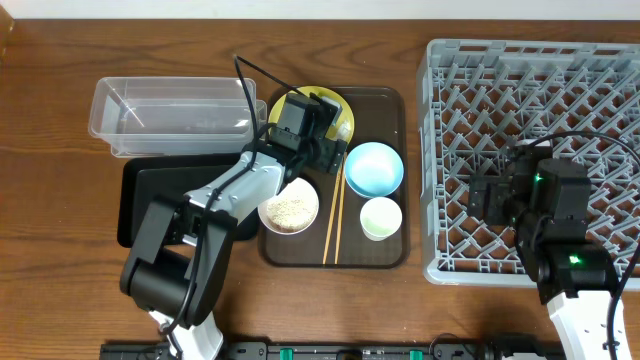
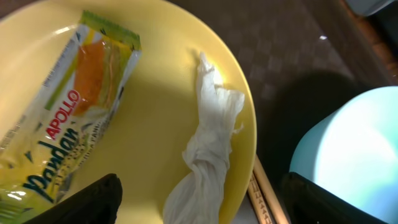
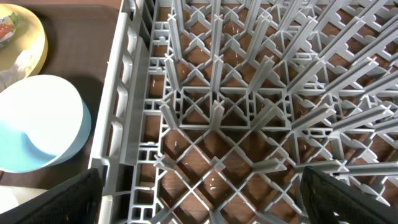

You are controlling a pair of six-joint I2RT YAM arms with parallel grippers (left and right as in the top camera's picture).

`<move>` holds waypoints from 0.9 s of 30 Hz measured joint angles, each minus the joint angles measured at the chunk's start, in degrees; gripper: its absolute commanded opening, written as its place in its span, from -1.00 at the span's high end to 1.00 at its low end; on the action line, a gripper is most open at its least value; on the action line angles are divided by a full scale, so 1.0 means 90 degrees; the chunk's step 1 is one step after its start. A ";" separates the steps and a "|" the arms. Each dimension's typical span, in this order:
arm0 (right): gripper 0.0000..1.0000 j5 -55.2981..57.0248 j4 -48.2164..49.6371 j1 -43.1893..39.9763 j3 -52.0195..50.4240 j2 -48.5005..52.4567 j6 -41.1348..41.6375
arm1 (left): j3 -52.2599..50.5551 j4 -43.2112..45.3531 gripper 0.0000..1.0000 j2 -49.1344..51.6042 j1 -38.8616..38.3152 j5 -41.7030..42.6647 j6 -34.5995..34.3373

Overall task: Sort waste into correct bins and load items into the dishwasher rack
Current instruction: 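Move left gripper over the yellow plate toward the white tissue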

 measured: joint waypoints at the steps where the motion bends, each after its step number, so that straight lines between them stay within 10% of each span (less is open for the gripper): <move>1: -0.98 0.0000 0.0000 0.0000 0.0000 0.0000 0.0002 | 0.0000 0.0002 -0.58 0.0044 0.0000 -0.0002 0.0002; 13: -0.99 0.0000 -0.0044 0.0000 0.0000 0.0000 0.0002 | 0.0000 0.0051 0.22 0.0335 -0.0010 -0.0073 0.0017; 27: -0.98 0.0000 -0.0044 0.0000 0.0000 0.0000 0.0000 | 0.0000 -0.0012 0.33 0.0335 -0.0012 -0.0046 -0.0124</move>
